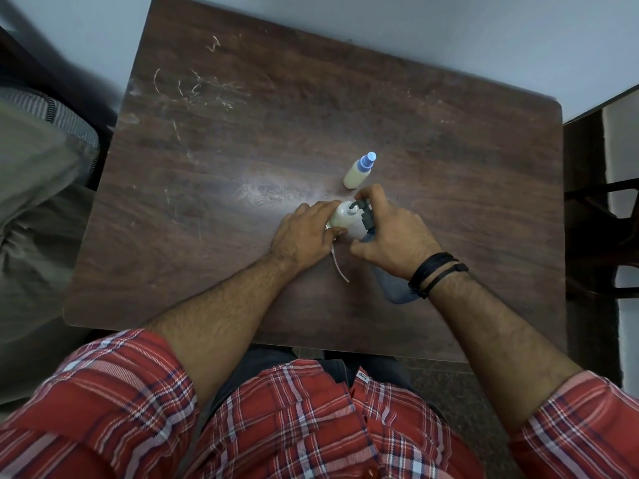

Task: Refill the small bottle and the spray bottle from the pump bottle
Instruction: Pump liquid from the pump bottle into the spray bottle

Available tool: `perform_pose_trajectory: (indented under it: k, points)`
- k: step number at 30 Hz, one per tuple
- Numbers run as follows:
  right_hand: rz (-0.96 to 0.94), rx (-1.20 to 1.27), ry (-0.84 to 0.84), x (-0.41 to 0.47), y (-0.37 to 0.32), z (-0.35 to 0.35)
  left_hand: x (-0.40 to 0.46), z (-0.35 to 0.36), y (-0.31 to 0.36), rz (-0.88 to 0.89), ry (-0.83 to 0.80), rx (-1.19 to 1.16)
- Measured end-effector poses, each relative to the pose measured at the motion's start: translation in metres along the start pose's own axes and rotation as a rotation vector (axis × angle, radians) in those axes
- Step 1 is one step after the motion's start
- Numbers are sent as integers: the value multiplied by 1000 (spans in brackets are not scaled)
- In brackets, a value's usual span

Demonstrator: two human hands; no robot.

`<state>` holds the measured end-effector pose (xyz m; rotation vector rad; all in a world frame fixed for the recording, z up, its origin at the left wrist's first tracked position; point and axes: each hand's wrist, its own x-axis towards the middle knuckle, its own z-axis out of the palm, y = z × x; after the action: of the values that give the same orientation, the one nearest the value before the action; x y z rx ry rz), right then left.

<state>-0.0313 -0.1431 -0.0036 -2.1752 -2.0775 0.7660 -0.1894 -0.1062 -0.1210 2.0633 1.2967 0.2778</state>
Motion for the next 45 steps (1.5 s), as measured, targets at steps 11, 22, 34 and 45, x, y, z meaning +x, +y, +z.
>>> perform_pose_trajectory:
  k: [11,22,34,45]
  points:
    - [10,-23,-4,-4,0,1,1,0,-2,7,0,7]
    - [4,-1,25,-3,-1,4,0,-2,0,7,0,4]
    - [13,-2,5,-4,2,3,0,-1,-1,1,-9,6]
    - [16,-17,17,-4,-1,4,1,-2,-1,0,-12,-1]
